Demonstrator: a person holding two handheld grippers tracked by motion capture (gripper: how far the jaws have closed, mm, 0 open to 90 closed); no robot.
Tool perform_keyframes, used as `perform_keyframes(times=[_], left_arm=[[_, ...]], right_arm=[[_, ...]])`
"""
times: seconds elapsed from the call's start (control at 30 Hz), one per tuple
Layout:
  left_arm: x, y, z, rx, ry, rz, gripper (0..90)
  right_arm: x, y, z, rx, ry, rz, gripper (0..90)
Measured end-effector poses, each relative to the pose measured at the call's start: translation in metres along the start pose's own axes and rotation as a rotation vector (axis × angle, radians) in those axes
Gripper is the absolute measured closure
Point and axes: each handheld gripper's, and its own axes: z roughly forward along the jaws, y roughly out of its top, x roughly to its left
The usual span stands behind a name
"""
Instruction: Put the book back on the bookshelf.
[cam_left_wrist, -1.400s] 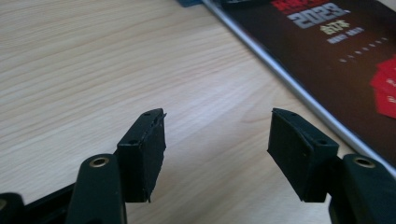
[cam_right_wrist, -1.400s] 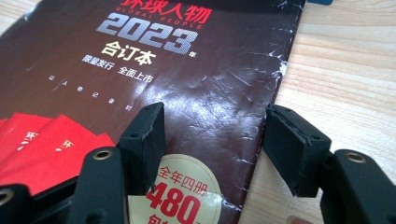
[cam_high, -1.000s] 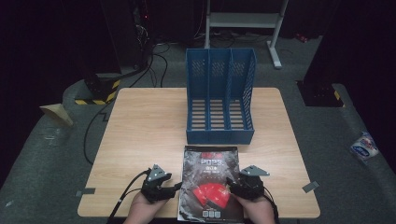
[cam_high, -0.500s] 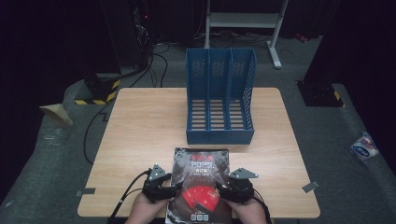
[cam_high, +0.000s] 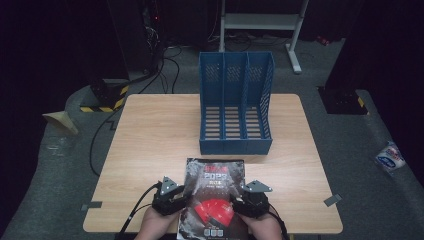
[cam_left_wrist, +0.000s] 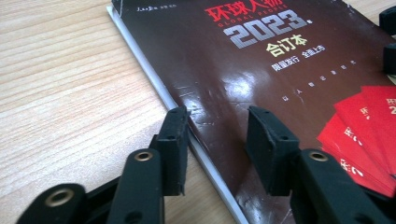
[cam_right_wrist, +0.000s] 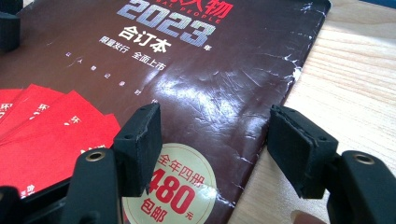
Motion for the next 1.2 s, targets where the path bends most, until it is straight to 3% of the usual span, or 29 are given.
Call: perform_keyframes(times=[0.33, 0.67, 0.87, 0.93, 1.03, 1.2], left_arm=[[-0.0012, -0.002, -0.0036, -0.04, 0.04, 0.01, 76.5], [-0.0025, -0.0045, -0.0071, -0.091, 0.038, 0.02, 80.0], [-0.0023, -0.0051, -0.0076, -0.093, 0.051, 0.028, 79.7], [-0.0029, -0.005, -0.0064, -0.071, 0.05, 0.028, 79.1], [-0.0073, -0.005, -0.0037, -0.054, 0.07, 0.056, 80.7], [-0.0061, -0.0045, -0.0029, -0.044, 0.06, 0.043, 79.8]], right_arm=[[-0.0013, -0.0014, 0.0, -0.015, -0.001, 0.004, 37.4], [-0.0015, -0.001, 0.0, -0.016, -0.002, 0.01, 37.8], [-0.0038, -0.0012, -0.0002, -0.02, 0.018, 0.022, 36.2], [-0.004, -0.0007, 0.0001, -0.014, 0.019, 0.038, 31.7], [-0.0054, 0.001, 0.0023, -0.008, -0.033, 0.055, 26.6], [-0.0029, 0.0023, 0.004, -0.012, -0.016, 0.07, 25.4]])
